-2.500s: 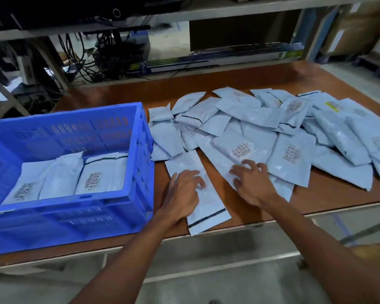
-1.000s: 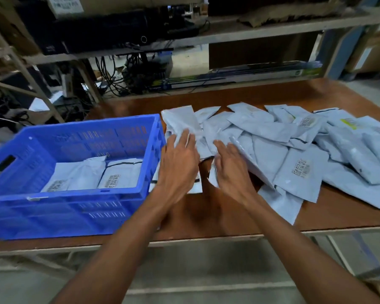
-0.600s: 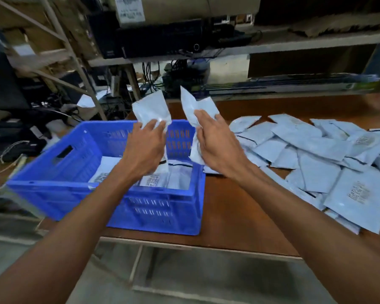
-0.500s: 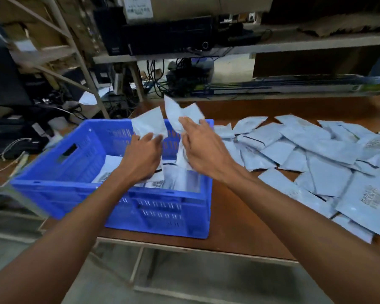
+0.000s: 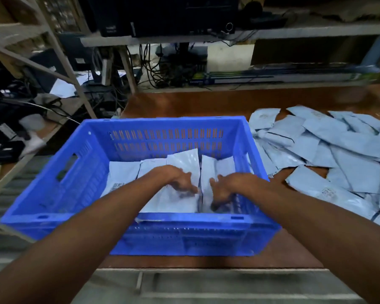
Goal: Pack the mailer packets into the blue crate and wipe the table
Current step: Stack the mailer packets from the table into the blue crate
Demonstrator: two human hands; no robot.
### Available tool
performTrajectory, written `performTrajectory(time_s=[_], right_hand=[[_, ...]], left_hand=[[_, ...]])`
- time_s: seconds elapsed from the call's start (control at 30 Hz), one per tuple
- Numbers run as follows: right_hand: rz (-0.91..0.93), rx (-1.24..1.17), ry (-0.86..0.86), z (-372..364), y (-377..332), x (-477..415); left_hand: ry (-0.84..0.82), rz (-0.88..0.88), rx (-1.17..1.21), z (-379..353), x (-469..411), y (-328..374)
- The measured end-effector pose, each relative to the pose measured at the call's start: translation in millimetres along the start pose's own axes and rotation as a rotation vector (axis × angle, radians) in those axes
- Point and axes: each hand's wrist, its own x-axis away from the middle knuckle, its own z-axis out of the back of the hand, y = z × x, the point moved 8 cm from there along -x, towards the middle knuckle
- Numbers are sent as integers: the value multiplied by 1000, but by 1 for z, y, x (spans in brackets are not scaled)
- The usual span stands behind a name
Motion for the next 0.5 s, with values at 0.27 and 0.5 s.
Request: performTrajectory(time_s=[0.27,0.5], right_hand=[[34,64,-29,-1,-1,0],[162,-438,960,133,99,106]], left_hand=[[43,20,-66,-5,-26,-9],[769,-109,205,108,5,31]])
